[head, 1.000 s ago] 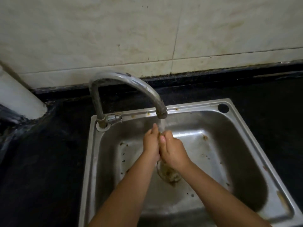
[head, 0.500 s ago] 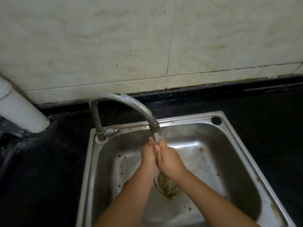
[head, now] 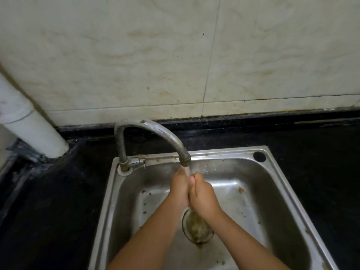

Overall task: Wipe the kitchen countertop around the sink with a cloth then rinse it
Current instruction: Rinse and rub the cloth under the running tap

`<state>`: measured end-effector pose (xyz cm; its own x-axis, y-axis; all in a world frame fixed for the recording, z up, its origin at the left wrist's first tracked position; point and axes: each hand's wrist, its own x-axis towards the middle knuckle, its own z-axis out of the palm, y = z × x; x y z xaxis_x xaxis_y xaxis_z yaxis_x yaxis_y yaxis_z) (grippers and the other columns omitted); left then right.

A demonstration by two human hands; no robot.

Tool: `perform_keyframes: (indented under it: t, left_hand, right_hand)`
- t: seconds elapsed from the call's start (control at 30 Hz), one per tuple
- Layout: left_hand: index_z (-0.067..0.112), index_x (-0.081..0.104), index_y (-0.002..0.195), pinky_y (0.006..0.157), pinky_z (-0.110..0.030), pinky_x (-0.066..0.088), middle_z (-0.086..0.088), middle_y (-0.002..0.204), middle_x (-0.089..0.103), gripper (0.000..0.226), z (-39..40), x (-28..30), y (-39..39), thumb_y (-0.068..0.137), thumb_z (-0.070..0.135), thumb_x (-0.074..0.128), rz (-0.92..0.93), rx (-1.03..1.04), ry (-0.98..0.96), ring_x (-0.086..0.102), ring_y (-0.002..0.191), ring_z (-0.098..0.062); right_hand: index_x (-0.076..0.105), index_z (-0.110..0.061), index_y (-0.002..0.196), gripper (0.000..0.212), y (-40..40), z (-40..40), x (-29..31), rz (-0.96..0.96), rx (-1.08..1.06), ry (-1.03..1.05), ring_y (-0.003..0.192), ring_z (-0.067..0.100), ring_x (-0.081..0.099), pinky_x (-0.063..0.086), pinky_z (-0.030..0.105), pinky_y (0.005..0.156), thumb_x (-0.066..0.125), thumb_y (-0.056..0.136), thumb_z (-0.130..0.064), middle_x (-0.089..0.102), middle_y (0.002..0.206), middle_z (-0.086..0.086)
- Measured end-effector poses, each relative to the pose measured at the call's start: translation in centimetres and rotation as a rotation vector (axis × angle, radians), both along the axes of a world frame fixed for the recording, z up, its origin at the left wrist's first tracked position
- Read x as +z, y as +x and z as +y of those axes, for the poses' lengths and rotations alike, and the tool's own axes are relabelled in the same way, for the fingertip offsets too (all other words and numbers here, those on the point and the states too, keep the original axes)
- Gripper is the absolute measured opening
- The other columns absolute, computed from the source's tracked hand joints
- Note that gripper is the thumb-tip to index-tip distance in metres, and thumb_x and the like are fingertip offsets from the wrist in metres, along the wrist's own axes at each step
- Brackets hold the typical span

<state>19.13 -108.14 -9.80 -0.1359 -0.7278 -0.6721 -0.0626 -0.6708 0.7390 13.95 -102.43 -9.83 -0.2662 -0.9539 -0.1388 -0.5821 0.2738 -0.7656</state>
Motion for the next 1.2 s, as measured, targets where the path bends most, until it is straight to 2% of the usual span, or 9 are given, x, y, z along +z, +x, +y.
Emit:
perform_keyframes:
  t: [0.23, 0.33, 0.43, 0.5, 0.57, 0.63, 0.8, 1.03, 1.2]
  left_hand:
    - [0.01, 0.06, 0.077, 0.081, -0.036, 0.049, -0.013, 0.082, 0.062, 0.04, 1.5, -0.3, -0.5, 0.097, 0.037, 0.039, 0.019, 0.044, -0.056, 0.061, 0.081, -0.027]
    - [0.005, 0.061, 0.103, 0.092, -0.04, 0.048, -0.019, 0.106, 0.062, 0.051, 0.9, -0.1, 0.0, 0.096, 0.046, 0.032, -0.016, 0.047, -0.016, 0.059, 0.098, -0.031]
    - [0.004, 0.054, 0.082, 0.065, -0.032, 0.046, -0.016, 0.082, 0.057, 0.034, 0.8, 0.2, 0.6, 0.099, 0.023, 0.031, 0.02, 0.046, 0.03, 0.054, 0.075, -0.026]
    - [0.005, 0.048, 0.073, 0.054, -0.029, 0.037, -0.013, 0.068, 0.049, 0.025, 1.0, 0.5, 0.9, 0.094, 0.006, 0.034, 0.043, 0.046, 0.029, 0.047, 0.062, -0.021]
    - [0.002, 0.049, 0.089, 0.058, -0.031, 0.04, -0.014, 0.075, 0.051, 0.011, 1.3, 0.0, 1.2, 0.09, -0.003, 0.039, 0.084, 0.112, 0.017, 0.049, 0.066, -0.022]
    - [-0.002, 0.05, 0.106, 0.058, -0.032, 0.047, -0.015, 0.083, 0.057, 0.016, 1.9, -0.4, 1.6, 0.09, -0.001, 0.049, 0.155, 0.208, 0.028, 0.055, 0.07, -0.023]
    - [0.007, 0.063, 0.094, 0.061, -0.029, 0.049, -0.006, 0.072, 0.069, 0.034, 3.3, -1.0, 1.5, 0.097, 0.031, 0.039, 0.286, 0.237, 0.1, 0.061, 0.073, -0.019]
    - [0.008, 0.058, 0.081, 0.066, -0.029, 0.047, -0.012, 0.078, 0.06, 0.023, 2.7, -1.1, -0.2, 0.096, 0.012, 0.042, 0.164, 0.2, -0.018, 0.057, 0.071, -0.021]
    - [0.006, 0.053, 0.078, 0.071, -0.032, 0.046, -0.015, 0.077, 0.056, 0.035, 2.9, -1.6, 0.5, 0.1, 0.024, 0.032, 0.081, 0.141, -0.014, 0.056, 0.073, -0.025]
  right_hand:
    - [0.045, -0.011, 0.087, 0.027, -2.2, -1.3, -1.7, -0.081, -0.248, 0.135, 0.082, 0.018, 0.049, 0.034, 0.026, 0.067, 0.025, 0.101, -0.022, 0.05, 0.078, 0.002]
    - [0.05, -0.006, 0.108, 0.03, -2.5, -0.5, -1.1, -0.419, -0.326, 0.125, 0.096, 0.02, 0.05, 0.039, 0.029, 0.087, 0.028, 0.101, -0.025, 0.05, 0.097, 0.006]
    - [0.057, -0.016, 0.095, 0.021, -3.8, 0.0, -0.7, -0.787, -0.228, 0.239, 0.091, 0.019, 0.059, 0.048, 0.03, 0.083, 0.043, 0.096, -0.032, 0.061, 0.096, 0.006]
    - [0.056, -0.014, 0.077, 0.016, -4.3, 0.0, -0.6, -0.764, -0.179, 0.251, 0.073, 0.018, 0.059, 0.05, 0.027, 0.066, 0.055, 0.091, -0.022, 0.061, 0.081, 0.008]
    - [0.05, -0.013, 0.068, 0.022, -4.7, -0.4, -0.4, -0.757, -0.255, 0.151, 0.063, 0.017, 0.052, 0.044, 0.027, 0.056, 0.057, 0.089, -0.01, 0.055, 0.069, 0.007]
    - [0.048, -0.014, 0.068, 0.025, -4.8, -0.7, 0.1, -0.76, -0.272, 0.043, 0.062, 0.017, 0.048, 0.041, 0.029, 0.057, 0.055, 0.089, -0.004, 0.051, 0.066, 0.005]
    - [0.052, -0.022, 0.086, 0.023, -4.1, -0.4, 1.1, -0.702, -0.112, -0.042, 0.076, 0.012, 0.052, 0.044, 0.024, 0.069, 0.049, 0.091, 0.001, 0.055, 0.081, -0.001]
    - [0.057, -0.013, 0.068, 0.024, -3.1, 1.1, -0.9, -0.689, -0.315, 0.067, 0.076, 0.023, 0.059, 0.049, 0.034, 0.073, 0.057, 0.09, -0.023, 0.062, 0.076, 0.01]
    - [0.043, -0.017, 0.068, 0.027, -1.3, 2.7, -0.6, -0.433, -0.225, -0.07, 0.06, 0.007, 0.045, 0.038, 0.009, 0.051, 0.046, 0.095, -0.017, 0.048, 0.065, -0.003]
